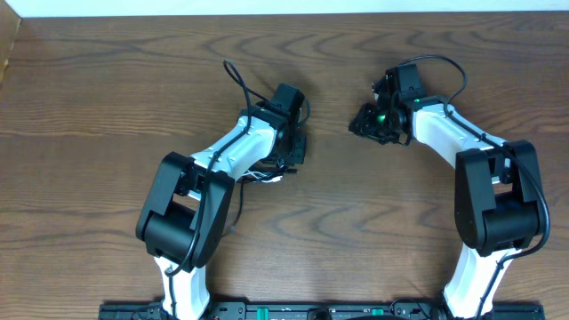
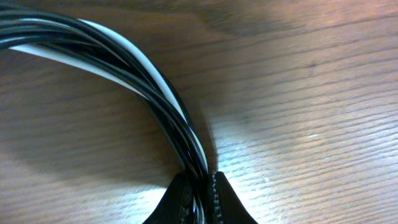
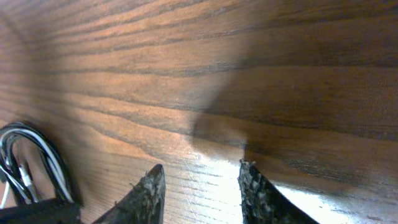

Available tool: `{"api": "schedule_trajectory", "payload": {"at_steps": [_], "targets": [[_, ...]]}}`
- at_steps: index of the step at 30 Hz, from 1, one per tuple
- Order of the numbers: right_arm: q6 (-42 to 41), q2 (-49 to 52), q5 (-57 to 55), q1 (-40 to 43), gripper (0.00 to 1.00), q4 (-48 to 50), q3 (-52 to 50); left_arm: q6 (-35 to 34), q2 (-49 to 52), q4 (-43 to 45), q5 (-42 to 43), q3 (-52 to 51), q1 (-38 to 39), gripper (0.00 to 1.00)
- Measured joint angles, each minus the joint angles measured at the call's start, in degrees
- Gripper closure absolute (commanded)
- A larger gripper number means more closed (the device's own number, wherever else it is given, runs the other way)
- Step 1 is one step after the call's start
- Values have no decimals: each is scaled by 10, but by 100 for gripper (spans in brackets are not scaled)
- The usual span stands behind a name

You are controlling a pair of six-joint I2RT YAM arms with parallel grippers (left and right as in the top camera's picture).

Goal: Untangle cables

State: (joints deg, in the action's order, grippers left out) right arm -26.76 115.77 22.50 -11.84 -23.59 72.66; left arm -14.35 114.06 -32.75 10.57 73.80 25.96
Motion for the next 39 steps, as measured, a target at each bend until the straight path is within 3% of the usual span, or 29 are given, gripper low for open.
{"api": "schedule_trajectory", "payload": {"at_steps": [5, 8, 16, 21, 24, 29, 35, 39], "targets": [[6, 0, 9, 0, 61, -8, 0, 18, -33, -30, -3, -4, -23, 93], [37, 0, 55, 0, 55, 7, 0, 87, -81, -34, 24, -5, -36, 92], [118, 0, 358, 21, 48, 155, -3, 311, -201, -69, 159, -5, -35, 93], [63, 0, 513, 38, 49, 276, -4, 390, -223, -69, 234, -5, -34, 92], [9, 0, 553, 38, 56, 298, -4, 413, -223, -69, 254, -5, -34, 93], [-31, 0, 569, 34, 56, 299, -4, 421, -223, -69, 258, -5, -34, 93], [-72, 0, 570, 20, 48, 299, -4, 427, -223, -69, 258, -5, -34, 93], [-95, 0, 555, 7, 55, 298, -4, 428, -223, -70, 258, -5, -34, 93]]}}
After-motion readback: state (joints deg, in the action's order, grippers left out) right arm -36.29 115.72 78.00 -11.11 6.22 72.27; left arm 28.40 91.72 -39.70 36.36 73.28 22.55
